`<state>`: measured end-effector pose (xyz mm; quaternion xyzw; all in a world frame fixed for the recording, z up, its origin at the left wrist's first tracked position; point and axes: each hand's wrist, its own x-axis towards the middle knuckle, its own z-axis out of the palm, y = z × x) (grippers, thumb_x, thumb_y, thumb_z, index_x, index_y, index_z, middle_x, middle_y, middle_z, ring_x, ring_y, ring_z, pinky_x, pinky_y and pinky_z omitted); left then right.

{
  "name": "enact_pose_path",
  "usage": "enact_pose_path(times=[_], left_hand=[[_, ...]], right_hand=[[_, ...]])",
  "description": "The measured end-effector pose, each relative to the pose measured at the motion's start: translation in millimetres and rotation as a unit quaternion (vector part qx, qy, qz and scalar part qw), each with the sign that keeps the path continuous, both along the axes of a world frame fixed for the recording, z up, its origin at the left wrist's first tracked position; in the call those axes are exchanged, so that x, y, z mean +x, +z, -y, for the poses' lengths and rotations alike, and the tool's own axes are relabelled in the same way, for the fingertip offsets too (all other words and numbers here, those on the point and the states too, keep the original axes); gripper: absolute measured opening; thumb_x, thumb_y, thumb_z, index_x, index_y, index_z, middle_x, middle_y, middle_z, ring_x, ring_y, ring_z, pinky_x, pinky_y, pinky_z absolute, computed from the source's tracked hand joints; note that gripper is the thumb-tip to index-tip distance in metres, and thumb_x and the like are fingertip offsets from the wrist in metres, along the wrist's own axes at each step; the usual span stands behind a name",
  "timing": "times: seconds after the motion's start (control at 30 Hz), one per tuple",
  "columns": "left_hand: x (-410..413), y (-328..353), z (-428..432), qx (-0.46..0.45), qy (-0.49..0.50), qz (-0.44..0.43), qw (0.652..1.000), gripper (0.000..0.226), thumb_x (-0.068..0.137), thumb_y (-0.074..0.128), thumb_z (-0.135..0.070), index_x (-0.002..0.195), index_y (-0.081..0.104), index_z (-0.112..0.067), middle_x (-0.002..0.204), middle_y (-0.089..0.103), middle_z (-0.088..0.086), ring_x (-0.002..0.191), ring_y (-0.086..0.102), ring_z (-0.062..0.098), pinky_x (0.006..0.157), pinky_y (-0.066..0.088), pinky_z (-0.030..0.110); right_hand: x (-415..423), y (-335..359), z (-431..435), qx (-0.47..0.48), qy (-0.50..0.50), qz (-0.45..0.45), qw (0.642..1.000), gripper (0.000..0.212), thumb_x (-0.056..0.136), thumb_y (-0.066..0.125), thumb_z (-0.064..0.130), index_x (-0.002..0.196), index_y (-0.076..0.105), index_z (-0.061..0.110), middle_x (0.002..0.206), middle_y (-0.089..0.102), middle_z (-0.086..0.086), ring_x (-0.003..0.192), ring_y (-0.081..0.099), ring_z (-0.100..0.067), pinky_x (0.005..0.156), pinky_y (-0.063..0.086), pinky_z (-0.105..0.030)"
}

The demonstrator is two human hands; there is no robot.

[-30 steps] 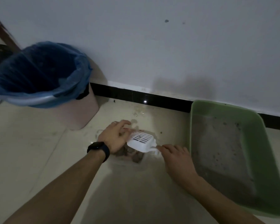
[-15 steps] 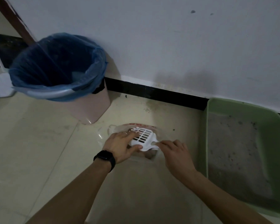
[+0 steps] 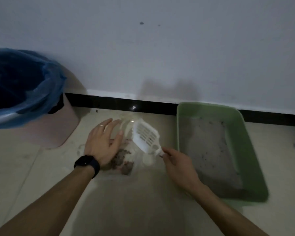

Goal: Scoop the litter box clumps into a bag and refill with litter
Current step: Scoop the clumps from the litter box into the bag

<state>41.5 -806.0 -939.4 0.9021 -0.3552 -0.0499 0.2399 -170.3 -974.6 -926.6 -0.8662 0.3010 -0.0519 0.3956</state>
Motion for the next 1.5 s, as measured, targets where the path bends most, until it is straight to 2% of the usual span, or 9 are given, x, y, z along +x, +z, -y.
enact_pose_path(times=[0.13,0.33,0.4,0.6,0.73,1.0,1.3,1.43,1.5], left_hand=[[-11.4,-1.6,38.3,0.037,-0.017,-0.021,0.999,0.069,0.092,0.025,-0.063,0.150,0.032,-0.025,0.154,0.034,0.003,0.140,0.031,0.020,0.116,0.024,0.038],[-78.3,-22.2,122.7,0.141,-0.118,-0.043,0.982,0.073,0.093,0.016,-0.064,0.156,0.006,-0.028,0.163,0.007,-0.001,0.149,0.006,0.017,0.121,0.006,0.041],[-105.5,-25.6,150.9,0.150,-0.132,-0.063,0.978,0.071,0.097,0.021,-0.060,0.156,0.004,-0.024,0.164,0.002,-0.001,0.150,0.003,0.018,0.121,0.005,0.042],[-167.2,-39.2,195.7,0.147,-0.092,-0.115,0.978,0.075,0.102,0.030,-0.045,0.153,-0.017,-0.017,0.159,-0.025,0.002,0.150,-0.004,0.020,0.121,0.001,0.044],[-170.7,-53.5,193.6,0.129,-0.068,-0.063,0.987,0.074,0.101,0.030,-0.032,0.152,-0.022,-0.018,0.153,-0.036,-0.001,0.149,-0.011,0.018,0.118,-0.005,0.045],[-175.3,-57.5,202.4,0.099,-0.051,-0.040,0.993,0.079,0.098,0.033,-0.032,0.151,-0.024,-0.018,0.158,-0.029,-0.001,0.149,-0.013,0.014,0.115,-0.013,0.040],[-173.4,-64.4,197.0,0.084,-0.039,-0.047,0.995,0.078,0.097,0.035,-0.031,0.153,-0.017,-0.017,0.160,-0.022,-0.002,0.150,0.001,0.015,0.118,-0.003,0.044],[-172.9,-63.3,198.5,0.078,-0.037,-0.055,0.995,0.075,0.098,0.035,-0.032,0.154,-0.013,-0.017,0.161,-0.020,-0.002,0.150,0.004,0.016,0.119,0.001,0.047],[-172.4,-63.1,200.7,0.076,-0.038,-0.058,0.995,0.076,0.098,0.036,-0.031,0.154,-0.013,-0.017,0.161,-0.019,-0.002,0.149,0.005,0.016,0.120,0.003,0.047]], right_hand=[[-62.2,20.5,46.9,0.091,-0.176,0.022,0.980,0.014,0.095,0.057,0.027,0.100,0.069,0.033,0.064,0.066,0.021,0.054,0.058,0.001,0.050,0.042,-0.015],[-158.5,20.5,128.5,0.013,-0.280,-0.147,0.949,0.026,0.093,0.056,0.040,0.076,0.069,0.024,0.069,0.069,0.002,0.069,0.064,-0.017,0.065,0.046,-0.030],[-175.3,13.8,143.6,-0.019,-0.269,-0.215,0.939,0.033,0.095,0.049,0.046,0.085,0.069,0.022,0.078,0.070,-0.002,0.075,0.064,-0.022,0.066,0.047,-0.032],[-162.2,7.7,184.4,-0.236,-0.198,-0.307,0.900,0.018,0.095,0.046,0.023,0.106,0.060,0.019,0.090,0.067,-0.005,0.070,0.060,-0.024,0.064,0.049,-0.031],[-117.4,15.7,219.5,-0.340,-0.141,-0.350,0.862,0.019,0.098,0.045,0.021,0.109,0.059,0.013,0.094,0.065,-0.004,0.074,0.060,-0.022,0.061,0.040,-0.030],[-61.8,5.4,254.8,-0.390,-0.003,-0.391,0.833,0.025,0.098,0.045,0.022,0.095,0.069,0.018,0.088,0.069,-0.001,0.082,0.067,-0.021,0.064,0.039,-0.030],[-121.2,27.8,200.6,-0.367,0.152,-0.325,0.858,0.035,0.099,0.045,0.027,0.134,0.049,0.027,0.109,0.067,-0.002,0.092,0.066,-0.023,0.080,0.051,-0.034],[-159.7,43.4,170.8,-0.416,0.148,-0.275,0.854,0.051,0.060,0.082,0.022,0.110,0.071,0.032,0.083,0.075,0.007,0.060,0.065,-0.024,0.054,0.055,-0.031],[-169.6,46.8,172.8,-0.396,0.096,-0.289,0.866,0.044,0.068,0.075,0.029,0.111,0.068,0.037,0.081,0.073,0.008,0.060,0.066,-0.023,0.053,0.053,-0.030]])
